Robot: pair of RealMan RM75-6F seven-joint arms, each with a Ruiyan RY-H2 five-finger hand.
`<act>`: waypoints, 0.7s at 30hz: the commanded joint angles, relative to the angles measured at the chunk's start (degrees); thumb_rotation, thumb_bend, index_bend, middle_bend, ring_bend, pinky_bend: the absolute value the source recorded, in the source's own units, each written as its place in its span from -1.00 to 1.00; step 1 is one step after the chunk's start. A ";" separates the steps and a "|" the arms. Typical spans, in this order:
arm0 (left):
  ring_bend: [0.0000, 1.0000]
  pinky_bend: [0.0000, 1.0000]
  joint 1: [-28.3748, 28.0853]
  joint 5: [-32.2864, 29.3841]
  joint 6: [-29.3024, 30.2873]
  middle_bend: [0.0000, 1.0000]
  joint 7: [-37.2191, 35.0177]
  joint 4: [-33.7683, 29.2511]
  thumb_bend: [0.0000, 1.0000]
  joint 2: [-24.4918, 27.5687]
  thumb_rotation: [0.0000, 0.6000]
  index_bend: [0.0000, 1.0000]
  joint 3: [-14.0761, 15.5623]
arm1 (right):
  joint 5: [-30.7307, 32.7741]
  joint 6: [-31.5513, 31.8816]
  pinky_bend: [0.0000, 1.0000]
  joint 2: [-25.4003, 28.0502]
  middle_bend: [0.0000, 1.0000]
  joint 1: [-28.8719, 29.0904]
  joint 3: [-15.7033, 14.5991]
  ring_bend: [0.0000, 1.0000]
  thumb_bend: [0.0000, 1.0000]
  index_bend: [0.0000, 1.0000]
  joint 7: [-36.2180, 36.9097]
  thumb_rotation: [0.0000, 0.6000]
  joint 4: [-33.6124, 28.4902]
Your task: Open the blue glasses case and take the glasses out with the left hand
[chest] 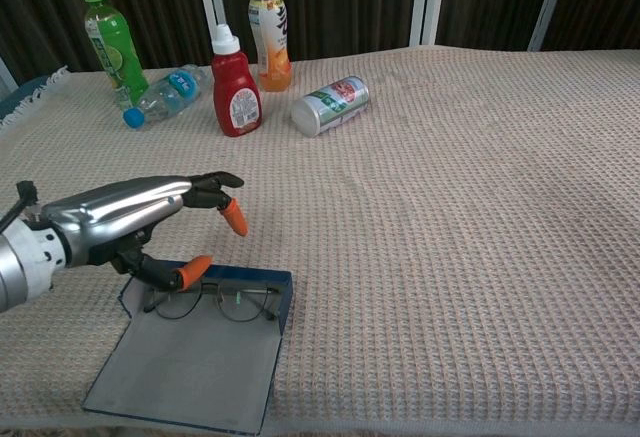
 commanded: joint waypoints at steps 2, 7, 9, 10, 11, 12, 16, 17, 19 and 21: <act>-1.00 -1.00 -0.68 -1.31 1.29 -1.00 3.62 2.59 -0.05 -2.94 1.00 -0.41 0.10 | 0.01 0.10 -1.00 0.15 -1.00 0.00 0.00 -1.00 -0.70 -1.00 0.37 1.00 0.07; -1.00 -1.00 -0.22 -1.24 2.23 -1.00 4.64 2.53 -0.05 -2.50 1.00 -0.41 0.91 | 0.07 0.31 -1.00 0.25 -1.00 -0.04 0.06 -1.00 -0.70 -1.00 0.77 1.00 0.16; -1.00 -1.00 -0.07 -1.41 2.09 -1.00 4.76 2.40 -0.05 -2.21 1.00 -0.40 1.33 | 0.04 0.33 -1.00 0.22 -1.00 -0.05 0.03 -1.00 -0.70 -1.00 0.70 1.00 0.17; -1.00 -1.00 -0.04 -1.62 1.91 -1.00 4.92 2.33 -0.05 -2.05 1.00 -0.40 1.58 | 0.02 0.30 -1.00 0.18 -1.00 -0.03 0.02 -1.00 -0.70 -1.00 0.60 1.00 0.15; -1.00 -1.00 -0.06 -1.74 1.77 -1.00 5.08 2.30 -0.05 -1.96 1.00 -0.40 1.74 | 0.01 0.29 -1.00 0.14 -1.00 -0.03 0.01 -1.00 -0.70 -1.00 0.49 1.00 0.13; -1.00 -1.00 -0.08 -1.83 1.66 -1.00 5.20 2.27 -0.05 -1.90 1.00 -0.40 1.85 | -0.01 0.28 -1.00 0.10 -1.00 -0.03 -0.01 -1.00 -0.70 -1.00 0.41 1.00 0.12; -1.00 -1.00 0.01 -1.54 1.69 -1.00 5.39 2.29 -0.05 -1.95 1.00 -0.40 2.28 | 0.06 0.25 -1.00 -0.02 -1.00 -0.02 -0.01 -1.00 -0.70 -1.00 0.08 1.00 0.05; -1.00 -1.00 0.02 -1.48 1.72 -1.00 5.43 2.42 -0.06 -2.02 1.00 -0.40 2.34 | 0.11 0.20 -1.00 -0.04 -1.00 0.00 0.01 -1.00 -0.70 -1.00 0.01 1.00 0.04; -1.00 -1.00 0.05 -1.61 1.63 -1.00 5.39 2.70 -0.07 -2.21 1.00 -0.40 2.40 | 0.15 0.10 -1.00 -0.06 -1.00 0.04 0.00 -1.00 -0.70 -1.00 -0.10 1.00 0.01; -1.00 -1.00 0.04 -1.74 1.57 -1.00 5.39 3.00 -0.08 -2.36 1.00 -0.38 2.37 | 0.12 0.03 -1.00 -0.05 -1.00 0.07 -0.04 -1.00 -0.70 -1.00 -0.14 1.00 0.00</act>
